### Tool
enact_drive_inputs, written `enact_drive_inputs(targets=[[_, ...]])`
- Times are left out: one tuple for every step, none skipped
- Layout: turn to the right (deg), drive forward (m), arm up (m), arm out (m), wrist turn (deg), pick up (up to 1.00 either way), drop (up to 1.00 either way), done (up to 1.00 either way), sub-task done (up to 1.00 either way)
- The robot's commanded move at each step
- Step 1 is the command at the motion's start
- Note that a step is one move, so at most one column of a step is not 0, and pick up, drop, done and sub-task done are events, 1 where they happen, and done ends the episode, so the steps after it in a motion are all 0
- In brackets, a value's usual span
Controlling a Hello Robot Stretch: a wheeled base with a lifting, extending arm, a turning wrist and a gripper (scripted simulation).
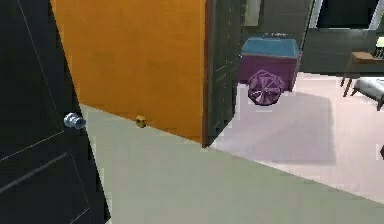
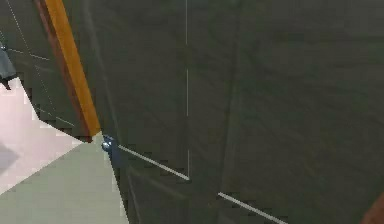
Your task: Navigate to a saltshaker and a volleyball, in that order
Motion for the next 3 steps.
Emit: enact_drive_inputs(targets=[[0.0, 0.2, 0.0, 0.0, 0.0, 0.0, 0.0, 0.0, 0.0], [27.0, 0.0, 0.0, 0.0, 0.0, 0.0, 0.0, 0.0, 0.0], [0.0, 0.55, 0.0, 0.0, 0.0, 0.0, 0.0, 0.0, 0.0]])
